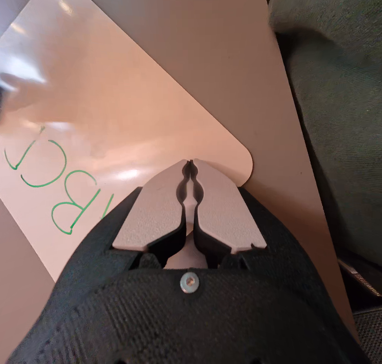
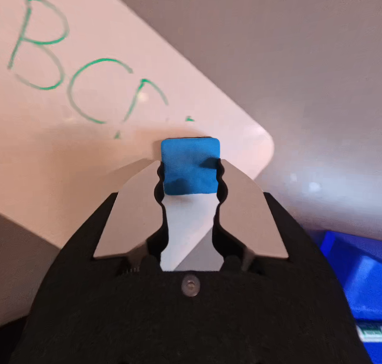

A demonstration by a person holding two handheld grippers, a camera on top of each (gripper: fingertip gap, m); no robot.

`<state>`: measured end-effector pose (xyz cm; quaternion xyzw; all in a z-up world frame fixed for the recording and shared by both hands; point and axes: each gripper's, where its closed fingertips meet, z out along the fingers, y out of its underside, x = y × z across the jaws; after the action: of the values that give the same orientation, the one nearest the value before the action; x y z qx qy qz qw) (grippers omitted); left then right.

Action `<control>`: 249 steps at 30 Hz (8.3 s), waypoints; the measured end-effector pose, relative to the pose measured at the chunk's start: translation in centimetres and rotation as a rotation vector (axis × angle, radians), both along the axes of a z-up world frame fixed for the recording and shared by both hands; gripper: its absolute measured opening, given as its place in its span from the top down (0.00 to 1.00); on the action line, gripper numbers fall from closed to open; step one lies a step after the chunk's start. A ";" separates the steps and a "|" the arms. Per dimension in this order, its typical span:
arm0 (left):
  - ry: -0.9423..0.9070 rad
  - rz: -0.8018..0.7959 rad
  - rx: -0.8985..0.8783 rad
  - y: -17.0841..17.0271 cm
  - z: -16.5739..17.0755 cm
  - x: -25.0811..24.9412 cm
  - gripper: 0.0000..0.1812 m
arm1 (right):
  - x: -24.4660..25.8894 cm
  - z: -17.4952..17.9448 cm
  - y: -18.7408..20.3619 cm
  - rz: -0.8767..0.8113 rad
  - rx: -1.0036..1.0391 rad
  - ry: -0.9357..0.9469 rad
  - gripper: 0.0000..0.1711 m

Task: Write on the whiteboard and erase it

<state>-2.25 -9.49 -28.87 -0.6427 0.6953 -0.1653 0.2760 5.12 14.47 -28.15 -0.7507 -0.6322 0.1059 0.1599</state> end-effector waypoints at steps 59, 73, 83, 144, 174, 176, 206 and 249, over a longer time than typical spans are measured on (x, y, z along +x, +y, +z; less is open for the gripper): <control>-0.005 -0.026 -0.036 -0.2 -0.2 -0.1 1.00 | -6.1 -0.3 -10.8 0.394 -0.016 -0.029 0.72; 0.002 -0.026 -0.047 0.1 -0.2 0.1 1.00 | -12.0 0.0 -12.8 0.462 -0.006 0.089 0.72; 0.022 -0.024 -0.032 0.0 -0.2 -0.1 1.00 | -14.3 -0.4 -14.9 0.518 -0.009 0.107 0.72; 0.000 -0.006 -0.092 -1.5 -0.3 0.1 1.00 | -5.2 0.1 -4.0 -0.058 0.074 0.201 0.71; -0.011 0.003 -0.096 -1.2 -0.2 -0.1 1.00 | -6.8 0.1 -10.4 0.112 0.048 0.233 0.71; -0.011 0.010 -0.090 -1.1 -0.2 -0.1 1.00 | -2.6 0.1 -3.3 -0.119 0.112 0.223 0.72; -0.699 0.595 -0.015 12.8 7.6 -6.7 0.90 | 2.0 13.9 5.1 -0.407 0.383 0.806 0.52; 0.413 1.826 -0.315 24.4 1.8 -44.5 0.70 | 3.8 10.4 1.9 -0.316 0.512 0.913 0.72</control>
<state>-46.76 14.92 -27.05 -0.9844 -0.0713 0.1395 0.0800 8.95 16.39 -17.73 -0.6513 -0.3839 0.2382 0.6096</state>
